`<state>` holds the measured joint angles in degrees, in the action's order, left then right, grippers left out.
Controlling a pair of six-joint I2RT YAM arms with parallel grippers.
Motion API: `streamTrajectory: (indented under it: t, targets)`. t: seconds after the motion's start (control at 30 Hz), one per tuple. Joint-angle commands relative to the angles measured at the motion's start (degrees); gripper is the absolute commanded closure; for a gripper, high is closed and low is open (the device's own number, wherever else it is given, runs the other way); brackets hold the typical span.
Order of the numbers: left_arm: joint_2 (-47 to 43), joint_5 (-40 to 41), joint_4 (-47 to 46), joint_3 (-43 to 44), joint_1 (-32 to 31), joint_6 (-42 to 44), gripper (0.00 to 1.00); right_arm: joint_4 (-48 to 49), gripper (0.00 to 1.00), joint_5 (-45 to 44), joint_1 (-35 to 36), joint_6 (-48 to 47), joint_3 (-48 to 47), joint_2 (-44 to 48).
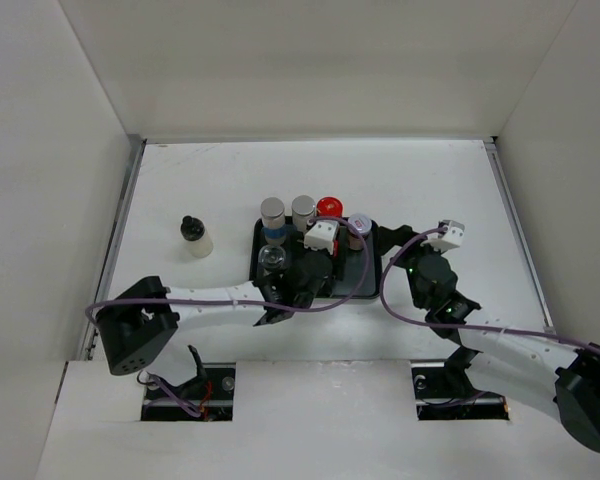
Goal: Organize the condiment bottles
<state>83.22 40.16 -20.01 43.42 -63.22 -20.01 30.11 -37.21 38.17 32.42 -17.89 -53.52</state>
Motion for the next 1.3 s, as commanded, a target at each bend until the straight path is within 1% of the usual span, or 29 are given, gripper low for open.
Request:
streamTrajectory:
  t: [0.0,0.27,0.37,0.4,0.43,0.53,0.63,0.7,0.8,0.9,0.97,1.07,1.17,1.23,1.27]
  targets:
    - [-0.5,2.4,-9.7,0.4,-0.5,-1.0,0.67,2.6,0.00,0.2,-0.2,0.4,-0.4,-0.4]
    - [0.9,5.1,-7.4,0.0,-0.3,-1.0,0.66,2.6,0.00,0.3,0.0,0.2,-0.6,-1.2]
    - [1.1,4.5,-7.3,-0.5,-0.2,-1.6,0.62,2.6,0.00,0.4,0.0,0.3,-0.8,-1.9]
    - [1.3,4.5,-7.2,-0.6,-0.3,-2.0,0.59,2.6,0.00,0.4,0.0,0.2,-0.9,-2.0]
    - [1.5,4.5,-7.2,-0.9,-0.5,-2.2,0.54,2.6,0.00,0.4,0.0,0.2,-0.9,-2.1]
    - [1.2,5.0,-7.2,-1.3,-0.5,-2.6,0.36,2.6,0.00,0.4,0.0,0.2,-0.9,-2.3]
    - [-0.4,4.8,-7.1,-1.2,-0.2,-2.1,0.21,2.6,0.00,0.4,-0.2,0.2,-0.9,-2.3]
    - [-2.3,4.6,-6.2,-0.5,-0.2,-1.5,0.13,2.6,0.00,0.4,0.0,0.2,-0.9,-2.3]
    - [-6.6,3.4,-4.1,1.7,-0.2,-0.1,0.07,2.6,0.00,0.4,0.0,0.2,-0.9,-2.6]
    - [-12.8,3.0,-3.0,3.2,0.6,1.5,0.06,2.6,0.00,0.4,0.0,0.3,-1.1,-2.9]
    - [-16.7,4.4,-1.2,3.1,3.0,2.1,0.07,2.6,0.00,0.4,0.0,0.2,-1.1,-2.9]
    - [-22.2,8.6,4.9,1.1,8.8,0.9,0.08,2.6,0.00,0.4,0.1,0.0,-1.1,-2.5]
    - [-26.0,12.2,15.1,-0.1,15.3,-2.4,0.10,3.5,0.00,1.2,0.7,-0.1,-1.0,-2.6]
    - [-27.7,11.7,21.2,-0.7,20.5,-6.1,0.10,4.7,0.00,3.1,0.8,-0.3,-1.0,-3.4]
    - [-28.2,10.6,22.7,-1.5,23.6,-7.1,0.09,5.0,0.08,4.0,0.8,-0.3,-1.0,-4.0]
